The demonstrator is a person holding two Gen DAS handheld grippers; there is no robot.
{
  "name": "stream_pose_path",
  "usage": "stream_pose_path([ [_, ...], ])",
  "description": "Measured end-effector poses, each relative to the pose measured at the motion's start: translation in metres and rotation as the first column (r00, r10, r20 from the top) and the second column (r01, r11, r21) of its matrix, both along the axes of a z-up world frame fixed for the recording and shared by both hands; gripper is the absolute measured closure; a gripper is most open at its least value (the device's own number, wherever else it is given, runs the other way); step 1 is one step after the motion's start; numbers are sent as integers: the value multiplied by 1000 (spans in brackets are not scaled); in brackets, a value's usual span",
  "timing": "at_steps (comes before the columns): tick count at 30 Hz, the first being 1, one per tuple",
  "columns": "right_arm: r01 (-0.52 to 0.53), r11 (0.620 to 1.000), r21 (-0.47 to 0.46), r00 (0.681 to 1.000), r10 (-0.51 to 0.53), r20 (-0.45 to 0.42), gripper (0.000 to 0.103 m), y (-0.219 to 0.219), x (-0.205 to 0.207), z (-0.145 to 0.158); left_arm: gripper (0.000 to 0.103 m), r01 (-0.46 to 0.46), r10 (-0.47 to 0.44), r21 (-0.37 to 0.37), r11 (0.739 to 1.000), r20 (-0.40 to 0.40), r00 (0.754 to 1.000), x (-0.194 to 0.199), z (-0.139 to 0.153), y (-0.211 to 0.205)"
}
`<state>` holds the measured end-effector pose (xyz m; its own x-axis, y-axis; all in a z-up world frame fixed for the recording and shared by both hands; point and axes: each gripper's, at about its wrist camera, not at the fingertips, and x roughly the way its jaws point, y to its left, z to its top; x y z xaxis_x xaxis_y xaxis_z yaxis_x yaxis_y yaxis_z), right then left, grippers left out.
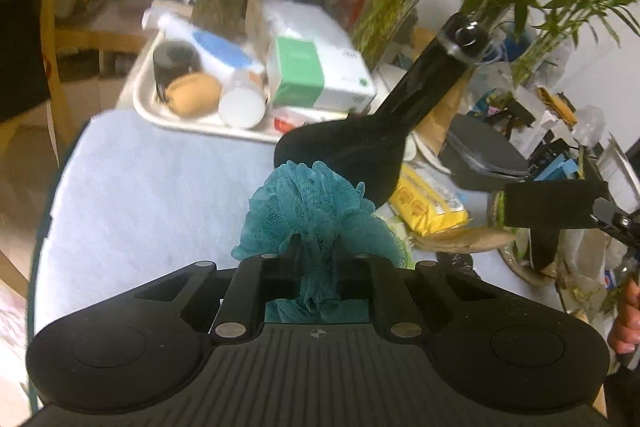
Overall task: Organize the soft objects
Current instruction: 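Carry the teal sponge with the left tool into the cardboard box and release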
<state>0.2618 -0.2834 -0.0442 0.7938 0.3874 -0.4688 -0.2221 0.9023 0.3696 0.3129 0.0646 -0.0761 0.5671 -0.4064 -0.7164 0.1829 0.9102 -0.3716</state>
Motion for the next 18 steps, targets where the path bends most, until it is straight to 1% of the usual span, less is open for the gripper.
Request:
stream_pose_path([
  [4,-16,1000,-23,1000,16,9,40,5,-10,14,90,-3,1,36,999,53,999,-13,21,-1],
  [8,-25,999,-37,999,26,27,40,8,-23,27,90,-24,21,40,999,97,995,-24,38,-1],
  [10,-33,998,-55,999,35,36,40,12,-30,32,90,-40,33,45,998,132,991,-31,48,0],
  [13,-43,997,-72,998,46,43,40,16,-41,41,90,-61,46,79,995,180,983,-41,63,-3],
  [18,-63,995,-82,996,68,62,39,22,-60,57,90,-67,53,55,996,226,973,-60,89,-3],
])
